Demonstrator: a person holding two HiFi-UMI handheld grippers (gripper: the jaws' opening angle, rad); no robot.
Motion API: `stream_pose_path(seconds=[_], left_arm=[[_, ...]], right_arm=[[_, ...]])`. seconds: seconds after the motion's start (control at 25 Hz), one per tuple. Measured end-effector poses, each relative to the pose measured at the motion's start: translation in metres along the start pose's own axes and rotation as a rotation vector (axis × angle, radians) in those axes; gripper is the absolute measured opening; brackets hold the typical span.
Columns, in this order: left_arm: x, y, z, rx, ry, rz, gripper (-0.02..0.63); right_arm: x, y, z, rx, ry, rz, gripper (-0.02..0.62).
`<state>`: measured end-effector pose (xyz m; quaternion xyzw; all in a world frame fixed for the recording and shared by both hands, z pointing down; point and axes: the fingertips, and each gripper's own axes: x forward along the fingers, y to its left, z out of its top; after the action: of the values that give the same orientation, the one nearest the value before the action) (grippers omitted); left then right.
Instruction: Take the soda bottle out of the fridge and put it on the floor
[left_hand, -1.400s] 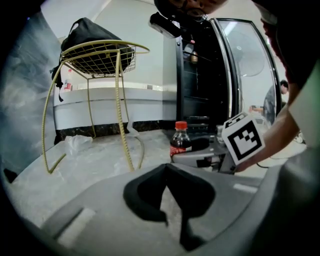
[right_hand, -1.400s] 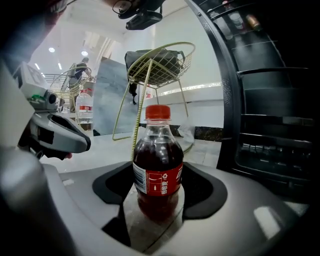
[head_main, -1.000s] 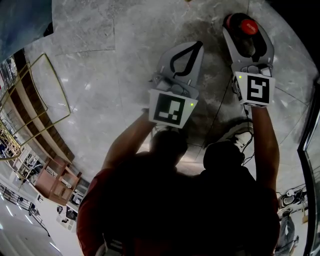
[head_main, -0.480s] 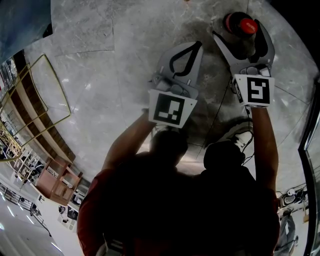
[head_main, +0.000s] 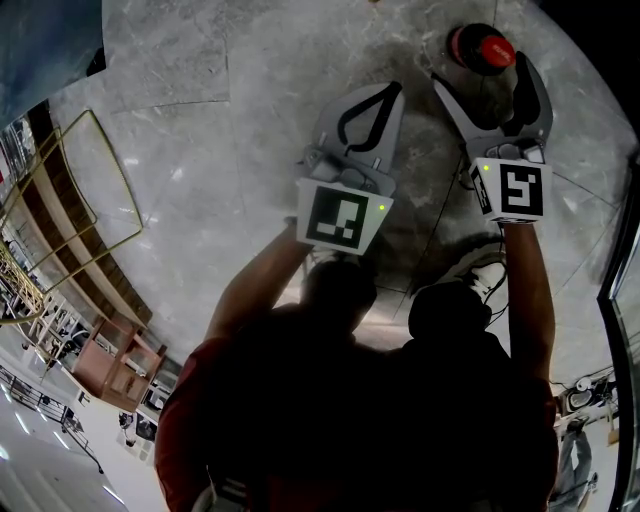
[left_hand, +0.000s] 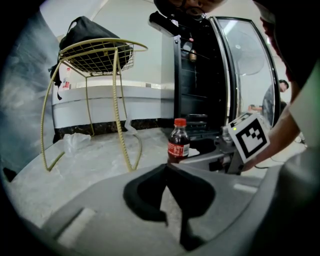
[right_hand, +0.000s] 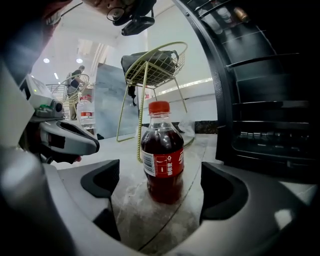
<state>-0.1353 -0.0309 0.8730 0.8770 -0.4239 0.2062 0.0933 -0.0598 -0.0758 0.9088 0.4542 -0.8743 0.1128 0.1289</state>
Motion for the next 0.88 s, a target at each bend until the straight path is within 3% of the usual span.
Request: stream_pose_path(seconds=[0.88], left_arm=[[-0.007, -0.003, 0.006, 0.003, -0.017, 0.0, 0.0]], right_arm=[[-0.071, 0.006, -0.013, 0.133, 0.037, -0.091, 0.492]])
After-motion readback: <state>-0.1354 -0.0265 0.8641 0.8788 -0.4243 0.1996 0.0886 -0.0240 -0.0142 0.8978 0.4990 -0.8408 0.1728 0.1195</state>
